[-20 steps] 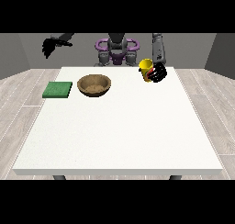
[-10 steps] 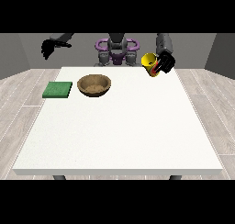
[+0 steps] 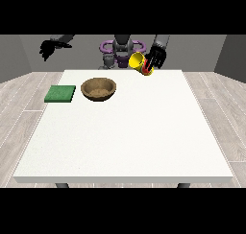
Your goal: Pick the cup and pour the ball into the bowl, then pick the bowl and place it on the pad
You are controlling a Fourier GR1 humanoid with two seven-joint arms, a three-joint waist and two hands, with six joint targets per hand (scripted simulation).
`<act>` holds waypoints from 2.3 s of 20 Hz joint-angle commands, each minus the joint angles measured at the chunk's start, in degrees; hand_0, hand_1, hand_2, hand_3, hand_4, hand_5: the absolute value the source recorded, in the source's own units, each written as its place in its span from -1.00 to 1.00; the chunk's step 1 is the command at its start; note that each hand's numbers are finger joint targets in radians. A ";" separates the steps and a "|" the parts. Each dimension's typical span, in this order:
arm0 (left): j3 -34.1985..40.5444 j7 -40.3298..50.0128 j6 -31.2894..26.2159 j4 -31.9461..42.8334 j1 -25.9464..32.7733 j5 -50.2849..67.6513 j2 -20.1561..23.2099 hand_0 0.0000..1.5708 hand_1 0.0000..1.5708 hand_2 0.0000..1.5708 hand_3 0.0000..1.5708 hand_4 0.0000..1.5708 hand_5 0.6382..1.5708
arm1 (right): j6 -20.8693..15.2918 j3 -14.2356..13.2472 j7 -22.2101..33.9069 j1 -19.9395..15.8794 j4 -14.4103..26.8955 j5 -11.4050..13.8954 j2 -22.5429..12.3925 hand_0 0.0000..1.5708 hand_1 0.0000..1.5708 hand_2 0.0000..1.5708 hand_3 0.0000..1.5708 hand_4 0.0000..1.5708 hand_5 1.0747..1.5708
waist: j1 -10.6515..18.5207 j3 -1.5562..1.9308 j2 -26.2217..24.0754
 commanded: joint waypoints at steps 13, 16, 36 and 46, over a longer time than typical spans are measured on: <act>-26.84 22.10 -14.03 5.65 -11.39 -35.35 -13.46 0.90 0.90 1.00 1.00 1.00 -0.18 | 3.36 0.01 -2.35 -1.33 6.33 0.27 -1.19 -1.00 -1.00 -1.00 -1.00 -1.00 1.00 | -1.55 0.09 -2.37; -32.99 21.44 -17.36 7.97 -12.30 -42.29 -12.56 0.95 0.95 1.00 1.00 0.98 0.13 | 3.98 -0.79 -1.71 -2.29 7.08 -0.82 -1.84 -1.00 -1.00 -1.00 -1.00 -1.00 1.00 | -1.83 0.09 -2.06; -7.03 19.65 -6.77 -5.71 -5.10 -21.59 -12.90 0.57 0.57 0.97 0.81 0.93 0.20 | -4.41 -2.32 3.08 -2.02 7.02 -0.82 0.60 -1.00 -1.00 -1.00 -1.00 -0.68 0.98 | 9.47 -0.77 -2.58; 4.42 1.55 -0.68 -22.88 10.82 23.10 -15.72 -1.00 -1.00 -1.00 -1.00 -1.00 0.97 | -8.97 0.89 1.22 -6.69 3.81 0.54 7.39 -1.00 -1.00 -1.00 -1.00 -0.63 1.00 | 8.26 -1.01 8.09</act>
